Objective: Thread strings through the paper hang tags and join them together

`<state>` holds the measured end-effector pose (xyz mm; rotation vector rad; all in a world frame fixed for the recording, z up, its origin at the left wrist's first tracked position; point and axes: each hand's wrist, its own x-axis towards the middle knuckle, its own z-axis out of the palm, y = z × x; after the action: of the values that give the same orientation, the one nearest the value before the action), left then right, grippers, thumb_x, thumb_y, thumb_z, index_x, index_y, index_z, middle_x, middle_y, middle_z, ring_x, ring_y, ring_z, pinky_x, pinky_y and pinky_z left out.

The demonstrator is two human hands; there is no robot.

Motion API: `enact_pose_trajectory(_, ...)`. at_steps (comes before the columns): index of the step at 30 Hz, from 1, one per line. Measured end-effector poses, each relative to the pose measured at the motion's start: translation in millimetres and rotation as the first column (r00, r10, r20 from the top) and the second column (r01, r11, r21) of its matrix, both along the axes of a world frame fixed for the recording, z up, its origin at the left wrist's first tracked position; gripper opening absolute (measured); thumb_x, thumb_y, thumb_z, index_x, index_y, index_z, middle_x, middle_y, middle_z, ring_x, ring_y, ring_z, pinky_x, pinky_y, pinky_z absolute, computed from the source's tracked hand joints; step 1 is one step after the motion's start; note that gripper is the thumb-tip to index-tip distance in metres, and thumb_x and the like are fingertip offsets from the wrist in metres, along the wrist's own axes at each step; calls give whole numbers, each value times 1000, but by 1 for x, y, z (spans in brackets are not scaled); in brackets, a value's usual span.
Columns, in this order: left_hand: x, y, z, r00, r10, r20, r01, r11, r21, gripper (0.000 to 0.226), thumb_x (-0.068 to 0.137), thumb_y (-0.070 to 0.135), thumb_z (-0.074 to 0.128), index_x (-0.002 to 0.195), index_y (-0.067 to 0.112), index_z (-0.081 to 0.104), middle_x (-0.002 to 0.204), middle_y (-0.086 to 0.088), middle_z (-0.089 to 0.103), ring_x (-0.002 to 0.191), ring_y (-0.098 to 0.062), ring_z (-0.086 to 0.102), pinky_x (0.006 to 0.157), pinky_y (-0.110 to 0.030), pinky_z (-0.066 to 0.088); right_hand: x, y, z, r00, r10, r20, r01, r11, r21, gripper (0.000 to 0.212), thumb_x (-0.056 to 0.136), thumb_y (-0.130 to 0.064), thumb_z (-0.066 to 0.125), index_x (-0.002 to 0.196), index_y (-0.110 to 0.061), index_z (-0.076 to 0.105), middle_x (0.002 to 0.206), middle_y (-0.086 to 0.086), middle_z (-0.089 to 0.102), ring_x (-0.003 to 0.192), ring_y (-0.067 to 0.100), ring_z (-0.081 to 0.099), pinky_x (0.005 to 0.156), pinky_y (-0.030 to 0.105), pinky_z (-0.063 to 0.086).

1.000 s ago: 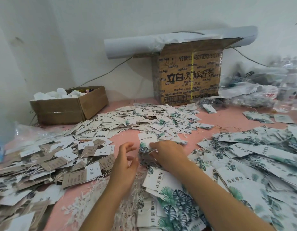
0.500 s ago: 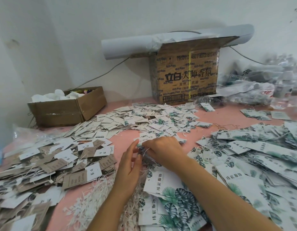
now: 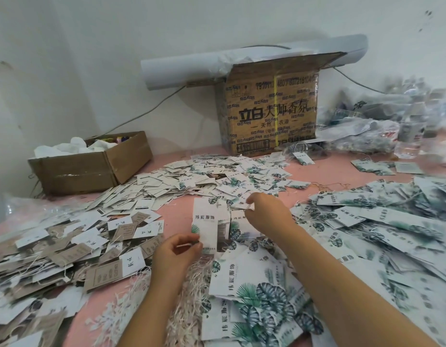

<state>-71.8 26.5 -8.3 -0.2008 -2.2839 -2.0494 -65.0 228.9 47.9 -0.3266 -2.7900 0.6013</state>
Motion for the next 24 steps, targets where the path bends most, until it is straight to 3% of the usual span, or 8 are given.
enact_pose_trajectory(1, -2, 0, -1, 1000, 15, 2, -15, 1000, 5, 24, 75, -1, 73, 78, 23, 71, 74, 10, 72, 78, -13, 66, 67, -23, 49, 0, 2, -2, 999, -32, 38, 30, 998, 55, 17, 91, -26, 51, 99, -11, 56, 98, 3, 62, 84, 21, 57, 67, 30, 46)
enact_pose_trajectory(4, -4, 0, -3, 999, 33, -9, -33, 999, 24, 25, 74, -7, 71, 76, 18, 67, 72, 6, 70, 77, -16, 65, 66, -26, 48, -1, 4, -13, 982, -63, 181, 43, 992, 115, 44, 86, -51, 56, 71, -14, 40, 71, -2, 49, 73, 18, 52, 71, 31, 50)
enact_pose_trajectory(7, -5, 1, -4, 999, 31, -27, -30, 999, 30, 25, 74, -9, 70, 77, 13, 61, 78, 2, 67, 78, -18, 62, 69, -28, 49, 0, 3, -19, 968, -92, 234, 59, 988, 144, 52, 80, -65, 55, 81, -14, 43, 77, -2, 49, 77, 21, 50, 68, 31, 44)
enact_pose_trajectory(10, -6, 1, -3, 998, 48, -30, -46, 998, 48, 33, 74, -10, 70, 84, 18, 55, 89, 1, 65, 81, -16, 63, 70, -29, 51, 0, 4, -20, 970, -79, 230, 49, 990, 135, 52, 79, -65, 54, 89, -15, 46, 85, 0, 50, 79, 22, 48, 68, 31, 42)
enact_pose_trajectory(14, -6, 2, -1, 998, 52, -23, -49, 994, 93, 44, 78, -11, 66, 98, 25, 52, 94, 3, 64, 83, -13, 62, 58, -21, 51, -1, 4, -20, 970, -74, 233, 59, 996, 69, 41, 85, -51, 58, 98, -13, 51, 87, 0, 52, 86, 22, 53, 76, 35, 48)
enact_pose_trajectory(19, -7, 2, -1, 1000, 26, -13, -25, 996, 84, 47, 80, -9, 65, 110, 25, 52, 98, 0, 63, 90, -18, 60, 79, -38, 49, -4, 7, -24, 985, -83, 152, 77, 996, 41, 23, 90, -32, 54, 94, -9, 53, 83, 1, 54, 89, 22, 58, 80, 37, 50)
enact_pose_trajectory(24, -8, 2, -2, 1000, 16, -11, -15, 995, 101, 41, 81, -8, 64, 99, 28, 56, 96, 4, 63, 87, -15, 61, 75, -32, 48, -4, 7, -26, 979, -32, 201, 21, 998, 57, 54, 72, -69, 59, 71, -19, 38, 70, -5, 46, 75, 19, 51, 64, 29, 41)
